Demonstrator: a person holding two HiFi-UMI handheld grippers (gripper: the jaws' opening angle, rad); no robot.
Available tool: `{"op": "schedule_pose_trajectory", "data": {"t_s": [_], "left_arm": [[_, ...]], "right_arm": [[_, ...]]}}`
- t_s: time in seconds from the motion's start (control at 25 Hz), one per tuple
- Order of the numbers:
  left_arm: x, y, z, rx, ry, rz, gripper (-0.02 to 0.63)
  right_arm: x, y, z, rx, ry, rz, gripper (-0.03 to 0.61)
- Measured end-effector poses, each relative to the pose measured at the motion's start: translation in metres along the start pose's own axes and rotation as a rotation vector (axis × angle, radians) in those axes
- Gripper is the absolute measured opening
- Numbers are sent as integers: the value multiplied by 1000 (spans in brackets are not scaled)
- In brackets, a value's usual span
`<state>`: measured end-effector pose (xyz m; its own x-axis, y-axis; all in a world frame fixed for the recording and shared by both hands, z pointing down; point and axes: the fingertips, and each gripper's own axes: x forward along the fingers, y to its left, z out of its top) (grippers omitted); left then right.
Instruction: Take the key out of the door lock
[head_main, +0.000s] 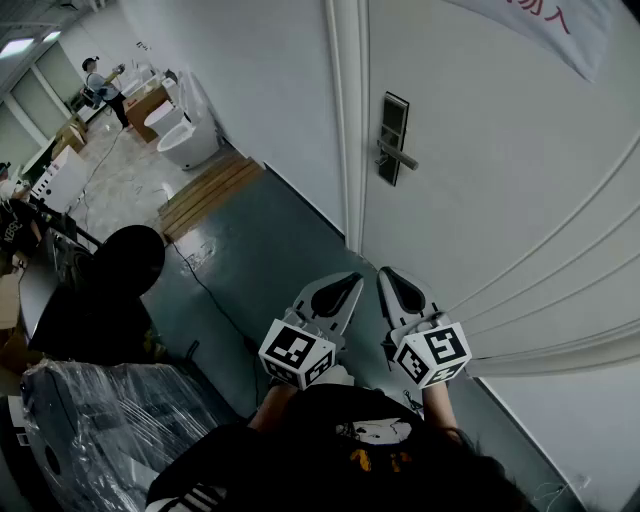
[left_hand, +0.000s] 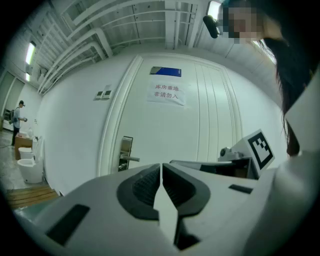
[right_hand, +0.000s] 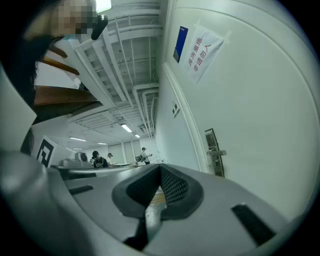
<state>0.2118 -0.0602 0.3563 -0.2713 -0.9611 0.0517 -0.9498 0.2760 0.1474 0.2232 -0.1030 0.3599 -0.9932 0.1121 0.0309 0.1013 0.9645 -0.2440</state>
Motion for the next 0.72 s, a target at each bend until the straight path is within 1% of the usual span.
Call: {"op": "schedule_pose_trajectory", "data": {"t_s": [0.32,0.56,0.72], "left_arm": [[-2,43,2,10,-9,-12,20],[-11,73,1,4,-7,-24,20],[-18,95,1,9,4,-18,20]], "right_arm": [[42,10,-5,12,-9,-5,4],[73,23,-12,12,5,-7,5],[91,27,-17,19,15,-19,5]]}}
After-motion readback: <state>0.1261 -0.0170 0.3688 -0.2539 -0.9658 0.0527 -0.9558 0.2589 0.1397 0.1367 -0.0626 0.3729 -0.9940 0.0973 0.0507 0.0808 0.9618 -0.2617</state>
